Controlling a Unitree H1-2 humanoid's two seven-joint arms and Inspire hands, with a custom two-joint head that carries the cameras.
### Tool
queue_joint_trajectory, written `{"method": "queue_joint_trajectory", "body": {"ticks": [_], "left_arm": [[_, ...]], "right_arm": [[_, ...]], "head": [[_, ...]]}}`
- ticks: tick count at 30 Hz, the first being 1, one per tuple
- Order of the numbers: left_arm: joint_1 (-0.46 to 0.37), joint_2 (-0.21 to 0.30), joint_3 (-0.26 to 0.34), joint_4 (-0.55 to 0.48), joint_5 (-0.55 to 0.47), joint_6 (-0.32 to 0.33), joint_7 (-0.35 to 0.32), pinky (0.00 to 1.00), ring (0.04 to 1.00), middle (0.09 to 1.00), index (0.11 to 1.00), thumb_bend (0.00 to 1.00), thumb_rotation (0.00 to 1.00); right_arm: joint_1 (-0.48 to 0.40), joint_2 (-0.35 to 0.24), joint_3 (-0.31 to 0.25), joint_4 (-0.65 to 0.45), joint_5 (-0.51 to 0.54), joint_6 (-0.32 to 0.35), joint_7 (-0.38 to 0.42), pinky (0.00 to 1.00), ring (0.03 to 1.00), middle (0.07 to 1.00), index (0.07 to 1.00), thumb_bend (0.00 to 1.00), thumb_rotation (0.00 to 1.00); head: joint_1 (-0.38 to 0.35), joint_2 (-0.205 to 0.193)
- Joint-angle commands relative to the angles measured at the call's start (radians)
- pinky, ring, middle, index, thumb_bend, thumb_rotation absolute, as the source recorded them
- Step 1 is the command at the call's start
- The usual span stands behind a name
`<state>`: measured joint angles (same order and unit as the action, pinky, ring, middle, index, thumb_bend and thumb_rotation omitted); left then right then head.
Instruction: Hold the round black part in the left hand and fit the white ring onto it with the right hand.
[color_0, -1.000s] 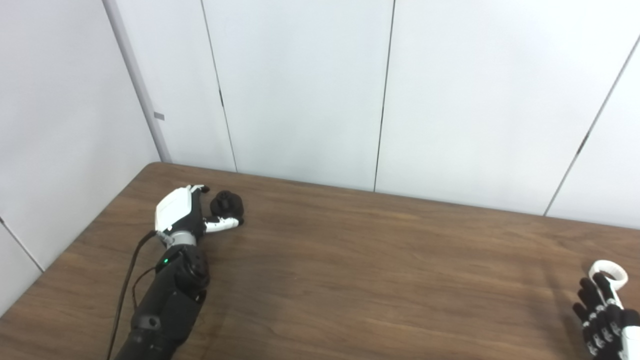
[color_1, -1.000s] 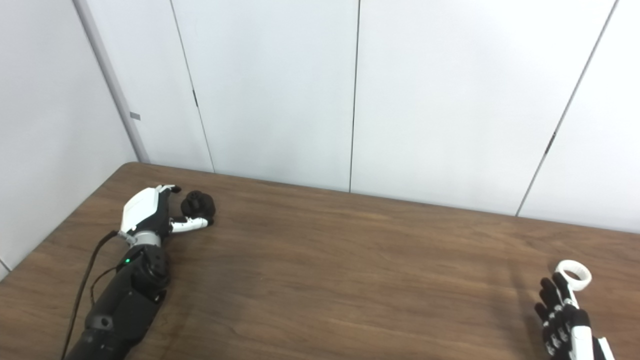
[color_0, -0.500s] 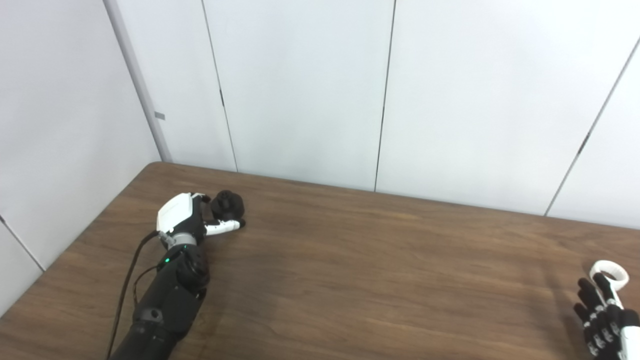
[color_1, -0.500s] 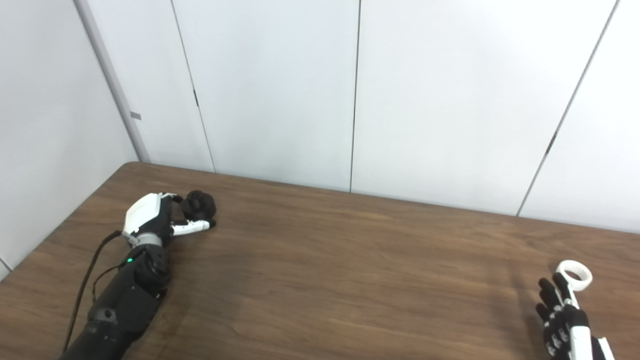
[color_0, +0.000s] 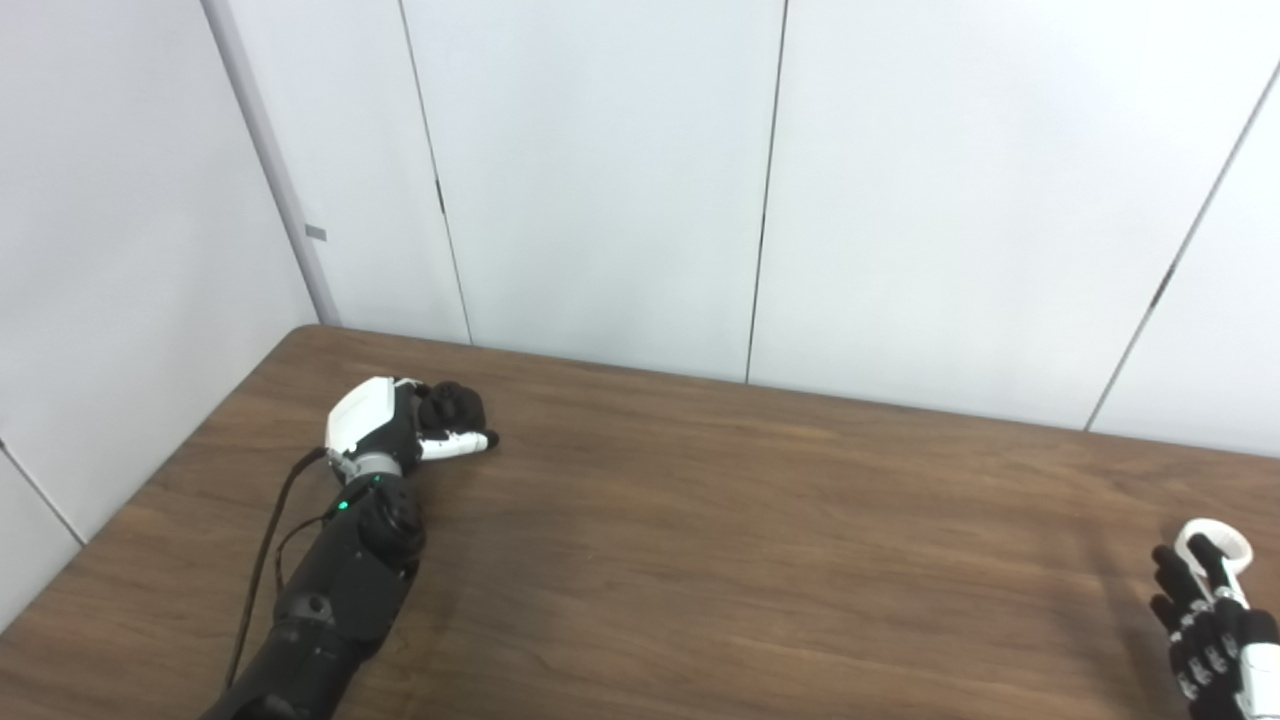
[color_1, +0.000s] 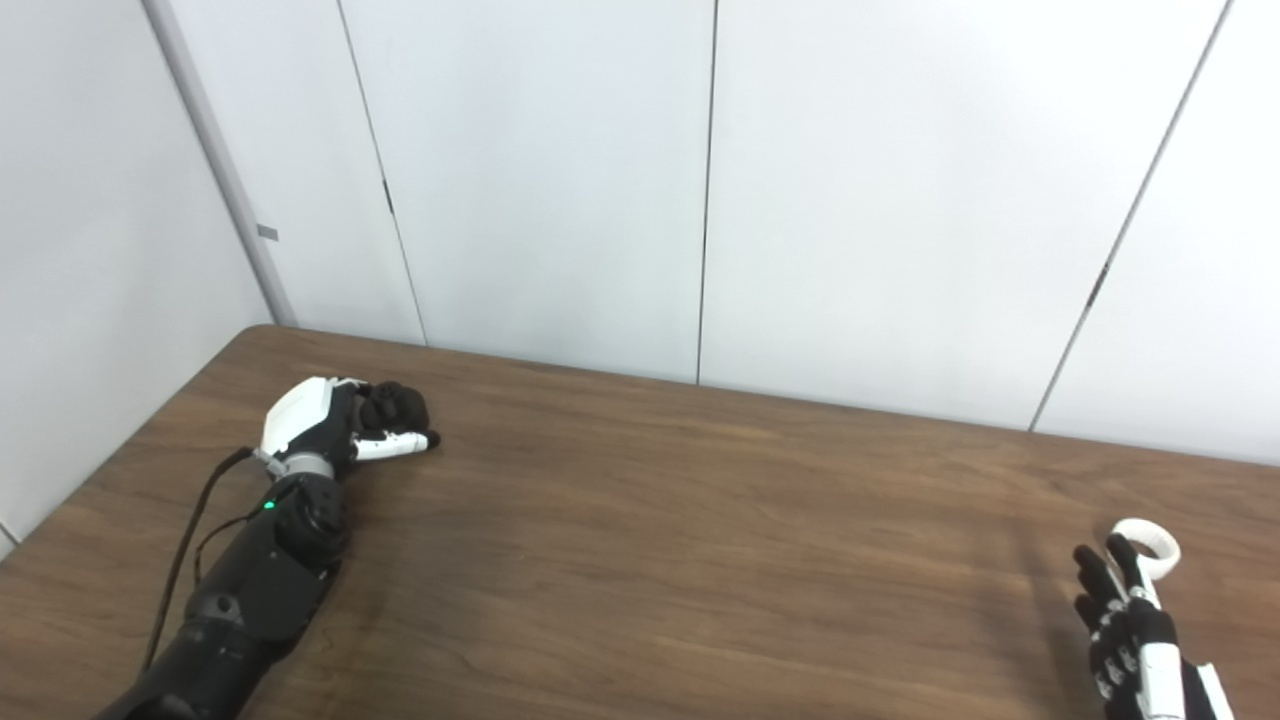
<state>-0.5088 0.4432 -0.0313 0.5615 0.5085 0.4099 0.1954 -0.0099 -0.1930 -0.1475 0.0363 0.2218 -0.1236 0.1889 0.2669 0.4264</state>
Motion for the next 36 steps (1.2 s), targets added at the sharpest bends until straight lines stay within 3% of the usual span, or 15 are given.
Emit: {"method": "queue_joint_trajectory", "body": {"ticks": [1, 15, 36], "left_arm": [[-0.052, 0.036, -0.002, -0.010, 0.004, -0.029, 0.012, 1.00, 1.000, 0.956, 0.804, 0.89, 0.37], [-0.047, 0.036, -0.019, -0.027, 0.010, -0.005, 0.019, 1.00, 1.000, 0.956, 0.756, 0.88, 0.34], [-0.028, 0.061, -0.029, -0.034, 0.025, 0.034, 0.025, 1.00, 1.000, 0.944, 0.752, 0.87, 0.31]], "right_arm": [[0.059, 0.046, 0.023, 0.098, 0.006, -0.014, 0.004, 1.00, 0.985, 0.942, 0.984, 0.47, 1.00], [0.064, 0.044, 0.021, 0.084, 0.000, -0.009, 0.000, 1.00, 0.999, 0.945, 0.989, 0.49, 1.00], [0.066, 0.041, 0.023, 0.088, -0.014, -0.012, -0.006, 1.00, 0.987, 0.940, 0.979, 0.50, 1.00]], "head": [[0.000, 0.001], [0.006, 0.009], [0.007, 0.015]]}}
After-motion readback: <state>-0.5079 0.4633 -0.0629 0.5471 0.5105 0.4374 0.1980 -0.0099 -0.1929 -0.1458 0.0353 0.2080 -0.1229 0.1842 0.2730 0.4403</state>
